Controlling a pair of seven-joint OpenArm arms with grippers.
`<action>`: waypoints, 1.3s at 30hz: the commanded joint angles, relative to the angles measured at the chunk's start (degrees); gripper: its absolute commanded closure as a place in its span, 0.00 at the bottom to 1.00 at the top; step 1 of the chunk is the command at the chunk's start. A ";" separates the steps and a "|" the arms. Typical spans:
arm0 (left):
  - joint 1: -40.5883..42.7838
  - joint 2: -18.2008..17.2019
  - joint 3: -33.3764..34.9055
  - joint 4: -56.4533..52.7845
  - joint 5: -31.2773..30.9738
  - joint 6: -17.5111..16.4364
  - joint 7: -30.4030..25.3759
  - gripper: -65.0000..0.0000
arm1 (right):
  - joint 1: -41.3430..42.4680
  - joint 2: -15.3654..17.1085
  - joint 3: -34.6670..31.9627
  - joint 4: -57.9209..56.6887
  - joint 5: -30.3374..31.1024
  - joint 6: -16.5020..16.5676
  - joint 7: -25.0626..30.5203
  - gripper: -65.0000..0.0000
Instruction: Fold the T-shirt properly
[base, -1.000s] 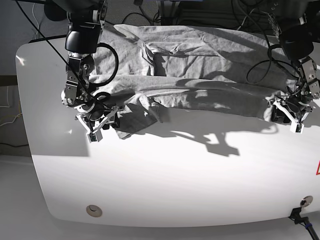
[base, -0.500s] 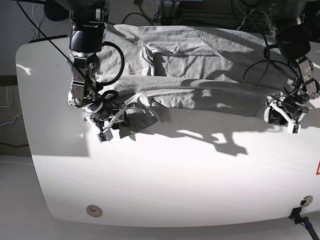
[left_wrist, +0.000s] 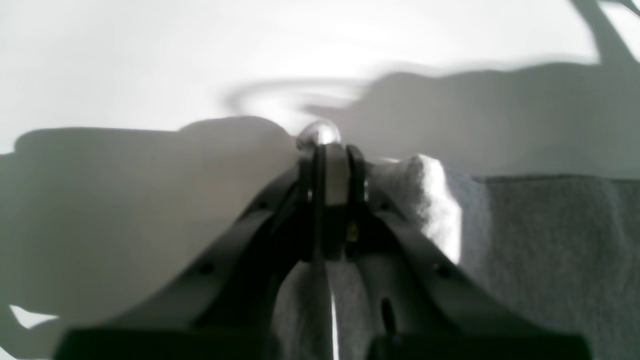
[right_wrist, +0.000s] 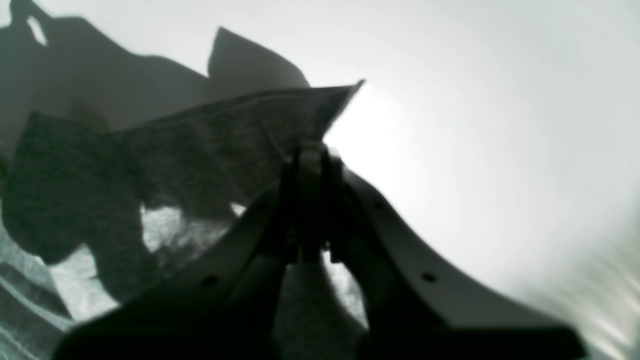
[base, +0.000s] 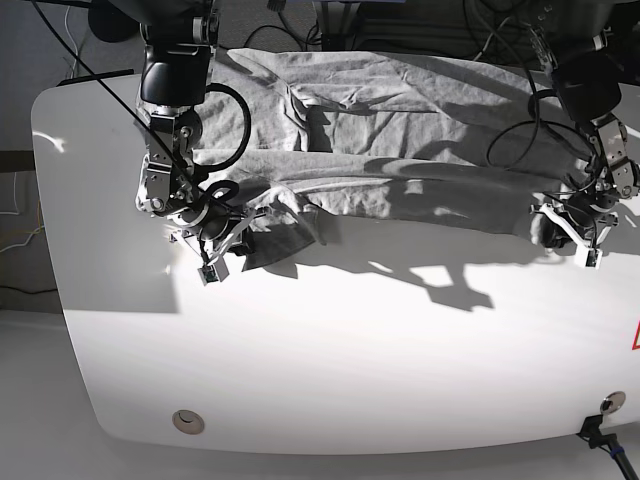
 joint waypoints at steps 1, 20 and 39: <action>-1.78 -0.94 -0.04 0.65 -0.11 -0.10 0.12 1.00 | 1.28 0.19 -0.18 0.09 -1.14 0.46 -2.20 1.00; 7.54 -0.94 -4.79 31.59 -0.19 -0.10 14.62 1.00 | -10.85 0.72 0.17 38.51 -1.05 0.46 -22.16 1.00; 18.36 -1.11 -5.49 35.81 0.24 -0.10 16.82 1.00 | -22.89 1.51 -0.09 43.08 -0.96 0.54 -25.67 1.00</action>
